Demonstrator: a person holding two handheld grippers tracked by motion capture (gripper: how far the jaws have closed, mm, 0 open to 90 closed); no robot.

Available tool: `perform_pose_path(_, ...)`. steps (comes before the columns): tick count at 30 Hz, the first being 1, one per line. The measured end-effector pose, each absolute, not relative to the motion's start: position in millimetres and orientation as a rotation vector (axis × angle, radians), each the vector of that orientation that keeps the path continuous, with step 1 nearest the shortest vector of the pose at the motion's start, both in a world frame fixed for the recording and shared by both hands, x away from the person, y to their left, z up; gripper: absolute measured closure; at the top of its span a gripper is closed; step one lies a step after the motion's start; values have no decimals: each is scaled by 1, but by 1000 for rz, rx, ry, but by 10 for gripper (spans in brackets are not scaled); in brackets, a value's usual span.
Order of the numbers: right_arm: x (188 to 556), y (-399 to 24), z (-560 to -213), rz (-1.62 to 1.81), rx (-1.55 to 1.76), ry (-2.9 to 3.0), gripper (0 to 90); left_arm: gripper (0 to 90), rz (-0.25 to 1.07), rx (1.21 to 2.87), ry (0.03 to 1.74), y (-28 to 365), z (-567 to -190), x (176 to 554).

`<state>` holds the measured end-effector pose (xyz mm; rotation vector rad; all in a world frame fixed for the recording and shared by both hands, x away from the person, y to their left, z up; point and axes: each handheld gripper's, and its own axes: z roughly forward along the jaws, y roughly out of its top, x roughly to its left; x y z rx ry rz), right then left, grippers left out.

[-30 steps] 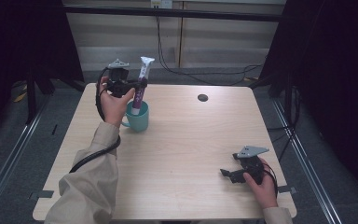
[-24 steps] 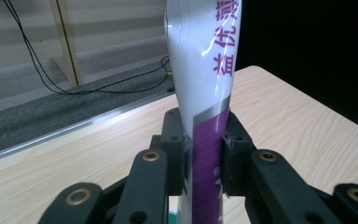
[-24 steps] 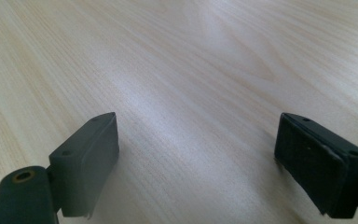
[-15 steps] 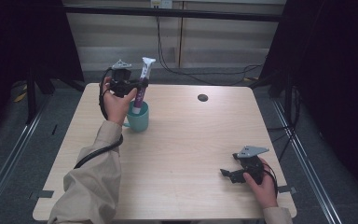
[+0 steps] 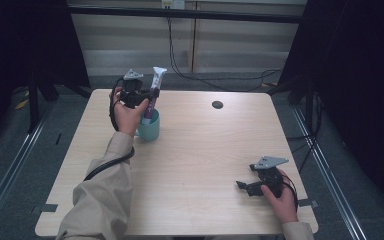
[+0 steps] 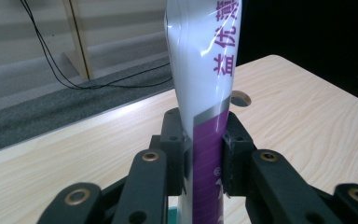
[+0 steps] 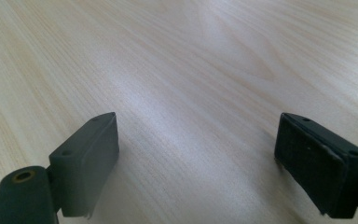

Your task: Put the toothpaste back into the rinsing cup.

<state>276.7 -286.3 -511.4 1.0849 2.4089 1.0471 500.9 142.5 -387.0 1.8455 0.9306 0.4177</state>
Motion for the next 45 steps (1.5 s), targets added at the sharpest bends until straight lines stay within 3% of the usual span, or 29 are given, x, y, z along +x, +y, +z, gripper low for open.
perform_pose_path(45,277,-286,-511,1047,1083,2410,132,731,392,1921,998,152,-422,481)
